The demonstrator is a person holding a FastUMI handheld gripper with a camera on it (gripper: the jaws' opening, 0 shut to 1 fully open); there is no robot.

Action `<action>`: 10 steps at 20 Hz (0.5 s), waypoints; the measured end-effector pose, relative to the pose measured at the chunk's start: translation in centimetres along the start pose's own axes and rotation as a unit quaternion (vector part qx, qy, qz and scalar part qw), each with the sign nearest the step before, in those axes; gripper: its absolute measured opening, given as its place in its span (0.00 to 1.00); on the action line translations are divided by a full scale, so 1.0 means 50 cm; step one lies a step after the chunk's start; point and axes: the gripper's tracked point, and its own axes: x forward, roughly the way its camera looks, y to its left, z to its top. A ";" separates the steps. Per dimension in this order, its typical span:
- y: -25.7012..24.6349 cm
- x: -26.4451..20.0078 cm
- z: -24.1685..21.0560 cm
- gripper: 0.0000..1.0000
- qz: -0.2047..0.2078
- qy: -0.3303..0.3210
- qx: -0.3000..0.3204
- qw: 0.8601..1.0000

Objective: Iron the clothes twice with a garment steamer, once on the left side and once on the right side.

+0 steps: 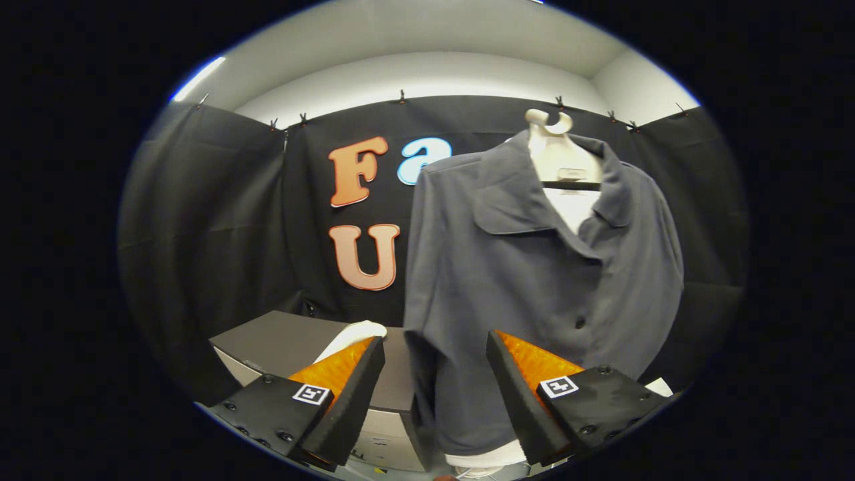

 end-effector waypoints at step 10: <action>0.242 0.140 -0.081 0.98 0.083 0.095 0.043 0.991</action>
